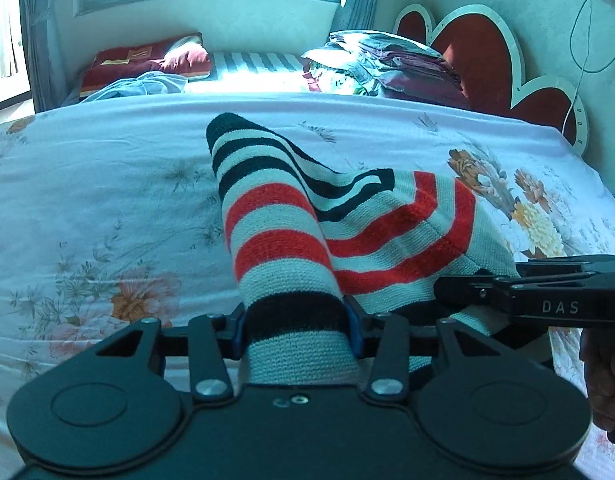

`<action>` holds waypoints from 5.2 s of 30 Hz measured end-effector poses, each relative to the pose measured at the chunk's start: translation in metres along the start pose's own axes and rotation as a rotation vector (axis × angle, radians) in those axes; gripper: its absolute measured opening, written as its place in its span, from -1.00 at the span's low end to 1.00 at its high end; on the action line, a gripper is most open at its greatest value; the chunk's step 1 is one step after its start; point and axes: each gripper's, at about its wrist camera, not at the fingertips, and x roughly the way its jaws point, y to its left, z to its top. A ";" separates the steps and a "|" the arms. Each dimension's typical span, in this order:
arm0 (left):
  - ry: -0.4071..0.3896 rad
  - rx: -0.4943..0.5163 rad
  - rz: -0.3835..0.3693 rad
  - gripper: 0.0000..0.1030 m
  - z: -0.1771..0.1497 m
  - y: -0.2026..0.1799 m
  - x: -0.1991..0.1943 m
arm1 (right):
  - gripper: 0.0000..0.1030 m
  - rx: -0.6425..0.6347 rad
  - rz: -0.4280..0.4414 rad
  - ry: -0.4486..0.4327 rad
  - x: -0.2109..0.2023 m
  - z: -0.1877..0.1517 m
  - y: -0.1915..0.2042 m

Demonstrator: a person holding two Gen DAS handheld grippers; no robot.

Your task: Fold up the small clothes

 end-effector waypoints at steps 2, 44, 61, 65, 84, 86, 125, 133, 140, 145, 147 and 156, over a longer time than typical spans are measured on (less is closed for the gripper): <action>-0.020 -0.010 -0.012 -0.16 0.000 0.006 -0.009 | -0.34 -0.018 -0.008 -0.011 -0.006 0.002 0.012; -0.119 -0.138 -0.060 -0.30 -0.066 0.275 -0.109 | 0.11 0.005 -0.037 -0.032 0.100 -0.018 0.198; -0.020 0.061 0.037 -0.48 -0.060 0.242 -0.092 | -0.95 -0.182 -0.144 0.070 0.123 -0.017 0.219; -0.014 0.081 0.035 -0.72 -0.072 0.239 -0.117 | -0.95 -0.226 -0.096 0.039 0.087 -0.030 0.238; 0.036 0.080 -0.002 -0.80 -0.134 0.214 -0.117 | -0.95 -0.232 -0.175 0.164 0.092 -0.101 0.233; 0.032 0.078 0.004 -0.80 -0.135 0.214 -0.117 | -0.95 -0.242 -0.181 0.164 0.091 -0.100 0.234; -0.161 -0.068 0.239 0.99 -0.205 0.111 -0.232 | 0.99 -0.087 -0.210 -0.134 -0.091 -0.171 0.226; -0.227 -0.050 0.230 0.99 -0.244 0.059 -0.301 | 1.00 -0.106 -0.210 -0.172 -0.159 -0.217 0.242; -0.268 -0.061 0.237 0.99 -0.274 0.030 -0.355 | 1.00 -0.107 -0.185 -0.197 -0.208 -0.251 0.260; -0.284 -0.037 0.228 0.99 -0.278 0.016 -0.371 | 1.00 -0.100 -0.191 -0.231 -0.234 -0.261 0.268; -0.292 -0.020 0.227 0.99 -0.278 0.012 -0.375 | 1.00 -0.099 -0.188 -0.243 -0.241 -0.263 0.270; -0.310 -0.033 0.220 0.99 -0.284 0.009 -0.384 | 1.00 -0.116 -0.203 -0.249 -0.247 -0.274 0.278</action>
